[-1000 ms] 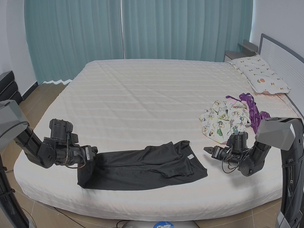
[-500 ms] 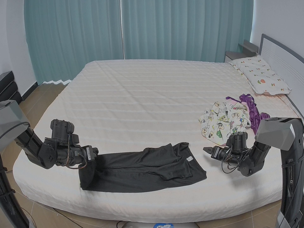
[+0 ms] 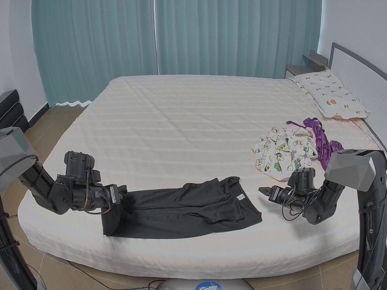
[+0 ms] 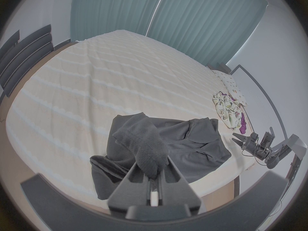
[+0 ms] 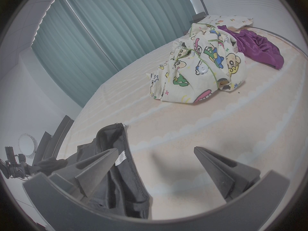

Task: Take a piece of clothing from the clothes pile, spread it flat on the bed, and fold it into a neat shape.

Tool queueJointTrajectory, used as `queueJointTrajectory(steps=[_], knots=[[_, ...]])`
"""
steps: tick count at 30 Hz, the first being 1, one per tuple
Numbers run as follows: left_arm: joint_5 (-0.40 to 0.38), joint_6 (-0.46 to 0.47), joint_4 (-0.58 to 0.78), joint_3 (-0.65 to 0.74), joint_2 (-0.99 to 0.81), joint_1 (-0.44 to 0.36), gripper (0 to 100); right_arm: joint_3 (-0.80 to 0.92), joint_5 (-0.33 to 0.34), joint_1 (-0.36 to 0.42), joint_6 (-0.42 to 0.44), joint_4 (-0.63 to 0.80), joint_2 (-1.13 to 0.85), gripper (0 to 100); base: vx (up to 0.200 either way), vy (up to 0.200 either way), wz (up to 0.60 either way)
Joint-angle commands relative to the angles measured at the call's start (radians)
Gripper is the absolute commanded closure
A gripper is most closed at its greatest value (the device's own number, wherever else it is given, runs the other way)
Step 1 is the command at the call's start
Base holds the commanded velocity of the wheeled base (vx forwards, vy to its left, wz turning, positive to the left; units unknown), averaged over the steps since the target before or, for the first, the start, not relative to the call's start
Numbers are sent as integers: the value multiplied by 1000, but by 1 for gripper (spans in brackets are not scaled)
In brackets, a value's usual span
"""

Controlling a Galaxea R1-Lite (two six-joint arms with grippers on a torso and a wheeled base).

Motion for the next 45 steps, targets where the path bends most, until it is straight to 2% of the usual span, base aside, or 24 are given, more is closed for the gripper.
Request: queueJointTrajectory(steps=[1,9,21,26,37,39,45], knots=[[-1,-3,-7,-5,7,0,100,1,1,0,0,-1,2,0,0,0,0],[1,-112,3,-48,1,-12,100,2,1,0,0,-1,2,0,0,-50,0],[8,-117,10,-65,2,-66,100,2,1,0,0,-1,-3,0,0,-200,0],[22,-120,60,-105,2,-91,100,2,1,2,0,-1,-3,0,0,-200,0],[60,-169,163,-233,25,-175,100,2,1,4,-3,-1,-1,0,0,-200,0],[109,-170,192,-290,70,-203,100,2,1,4,-5,1,-1,0,0,-200,0],[139,-180,212,-394,160,-233,100,2,-1,4,-6,1,2,0,0,-133,0]])
